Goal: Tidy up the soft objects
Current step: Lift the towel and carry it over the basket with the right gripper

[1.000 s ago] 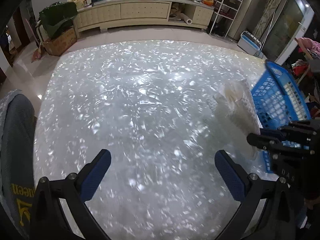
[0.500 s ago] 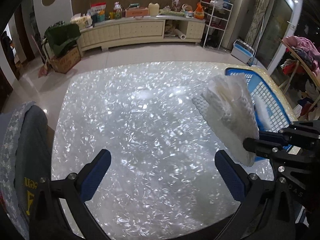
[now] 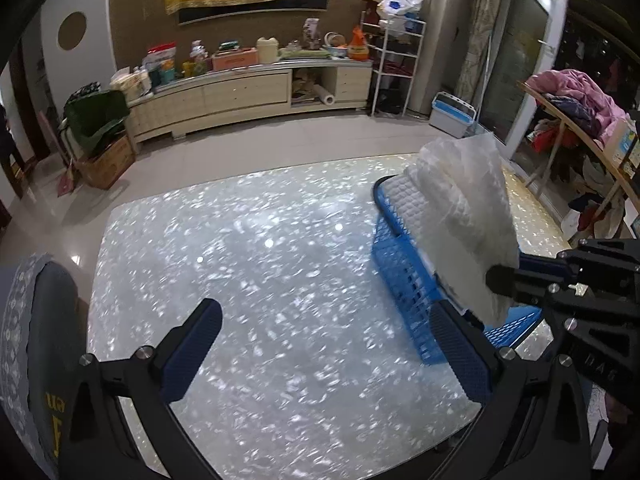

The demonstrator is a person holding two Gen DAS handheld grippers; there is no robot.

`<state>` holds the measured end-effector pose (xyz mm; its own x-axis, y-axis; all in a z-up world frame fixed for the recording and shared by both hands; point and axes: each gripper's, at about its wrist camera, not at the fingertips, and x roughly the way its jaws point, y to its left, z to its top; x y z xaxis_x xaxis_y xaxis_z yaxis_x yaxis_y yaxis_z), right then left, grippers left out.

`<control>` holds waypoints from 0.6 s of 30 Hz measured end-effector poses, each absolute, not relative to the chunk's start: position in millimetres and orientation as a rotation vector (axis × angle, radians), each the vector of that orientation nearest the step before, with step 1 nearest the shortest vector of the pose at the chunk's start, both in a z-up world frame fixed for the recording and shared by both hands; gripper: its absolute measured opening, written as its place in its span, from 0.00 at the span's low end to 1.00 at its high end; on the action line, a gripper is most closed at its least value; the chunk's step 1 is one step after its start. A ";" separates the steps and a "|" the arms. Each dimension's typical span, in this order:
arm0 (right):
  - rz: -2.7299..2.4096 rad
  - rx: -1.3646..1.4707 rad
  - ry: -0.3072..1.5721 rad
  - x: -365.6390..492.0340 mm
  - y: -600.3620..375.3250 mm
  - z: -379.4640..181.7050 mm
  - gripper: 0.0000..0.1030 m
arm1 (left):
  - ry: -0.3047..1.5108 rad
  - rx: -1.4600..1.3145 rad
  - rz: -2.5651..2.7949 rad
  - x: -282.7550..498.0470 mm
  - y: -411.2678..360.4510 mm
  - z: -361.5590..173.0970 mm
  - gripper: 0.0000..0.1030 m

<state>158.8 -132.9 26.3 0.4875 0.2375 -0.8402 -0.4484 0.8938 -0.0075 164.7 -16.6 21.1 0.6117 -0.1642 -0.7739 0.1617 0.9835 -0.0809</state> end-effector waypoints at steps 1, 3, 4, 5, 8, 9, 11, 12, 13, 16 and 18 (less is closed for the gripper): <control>0.406 -0.227 0.975 161.7 -141.9 27.9 0.09 | 0.891 0.000 -0.198 167.3 -23.3 21.7 1.00; 0.387 -0.216 0.973 159.6 -148.1 30.4 0.09 | 0.888 0.004 -0.215 172.0 -35.5 23.2 1.00; 0.375 -0.212 0.971 160.6 -155.2 32.0 0.09 | 0.888 0.006 -0.222 174.8 -41.6 23.5 1.00; 0.365 -0.207 0.970 160.2 -158.7 32.8 0.09 | 0.889 0.005 -0.231 177.2 -47.1 23.1 1.00; 0.335 -0.188 0.967 160.4 -172.1 34.9 0.10 | 0.900 0.011 -0.255 185.7 -65.0 20.9 1.00; 0.326 -0.181 0.968 162.0 -174.8 34.3 0.10 | 0.899 0.020 -0.259 188.8 -71.3 20.0 1.00; 0.306 -0.172 0.971 163.7 -181.2 32.5 0.10 | 0.902 0.027 -0.269 195.0 -81.2 17.2 1.00; 0.296 -0.169 0.974 166.7 -184.2 30.6 0.10 | 0.907 0.027 -0.276 198.0 -85.2 14.3 1.00; 0.286 -0.165 0.980 168.5 -188.0 28.0 0.10 | 0.913 0.029 -0.279 200.6 -87.8 12.2 1.00; 0.270 -0.151 1.006 171.3 -193.4 20.5 0.10 | 0.931 0.058 -0.288 207.6 -97.7 1.0 1.00; 0.262 -0.148 1.029 175.6 -196.8 11.7 0.10 | 0.937 0.075 -0.282 212.6 -101.1 -7.3 1.00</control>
